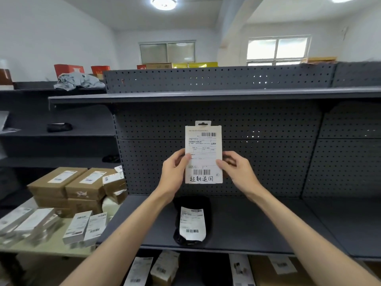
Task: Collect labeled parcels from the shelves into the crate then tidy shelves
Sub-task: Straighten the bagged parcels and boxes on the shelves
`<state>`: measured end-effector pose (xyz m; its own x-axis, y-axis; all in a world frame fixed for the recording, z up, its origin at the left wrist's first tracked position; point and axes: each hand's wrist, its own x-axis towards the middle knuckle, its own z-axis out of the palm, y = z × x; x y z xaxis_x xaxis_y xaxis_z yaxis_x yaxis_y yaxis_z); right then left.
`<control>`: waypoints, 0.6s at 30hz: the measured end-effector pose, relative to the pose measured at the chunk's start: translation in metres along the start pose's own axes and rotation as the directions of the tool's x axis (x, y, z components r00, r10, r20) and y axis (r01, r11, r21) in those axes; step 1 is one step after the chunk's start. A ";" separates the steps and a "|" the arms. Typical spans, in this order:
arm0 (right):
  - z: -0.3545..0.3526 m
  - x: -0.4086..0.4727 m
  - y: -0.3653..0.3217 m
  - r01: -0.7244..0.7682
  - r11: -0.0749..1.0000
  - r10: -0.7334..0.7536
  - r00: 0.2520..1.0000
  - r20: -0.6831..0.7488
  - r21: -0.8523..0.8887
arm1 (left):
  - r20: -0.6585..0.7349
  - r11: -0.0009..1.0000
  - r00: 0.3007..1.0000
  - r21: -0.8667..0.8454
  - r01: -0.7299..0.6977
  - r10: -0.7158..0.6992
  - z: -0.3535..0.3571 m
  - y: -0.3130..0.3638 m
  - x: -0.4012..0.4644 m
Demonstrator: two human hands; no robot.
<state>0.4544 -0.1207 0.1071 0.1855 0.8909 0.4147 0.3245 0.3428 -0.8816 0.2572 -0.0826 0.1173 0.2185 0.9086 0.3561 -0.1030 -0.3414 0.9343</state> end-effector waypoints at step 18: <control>-0.095 0.017 0.013 -0.221 0.567 0.159 0.975 -0.158 -0.794 | 0.208 0.995 0.978 -0.096 0.020 0.000 0.057 -0.018 0.070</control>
<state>0.5499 -0.1299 0.1241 0.3785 0.8757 0.2999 0.8793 -0.2389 -0.4121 0.3295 -0.0263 0.1263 0.4152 0.8387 0.3524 -0.1916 -0.2980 0.9351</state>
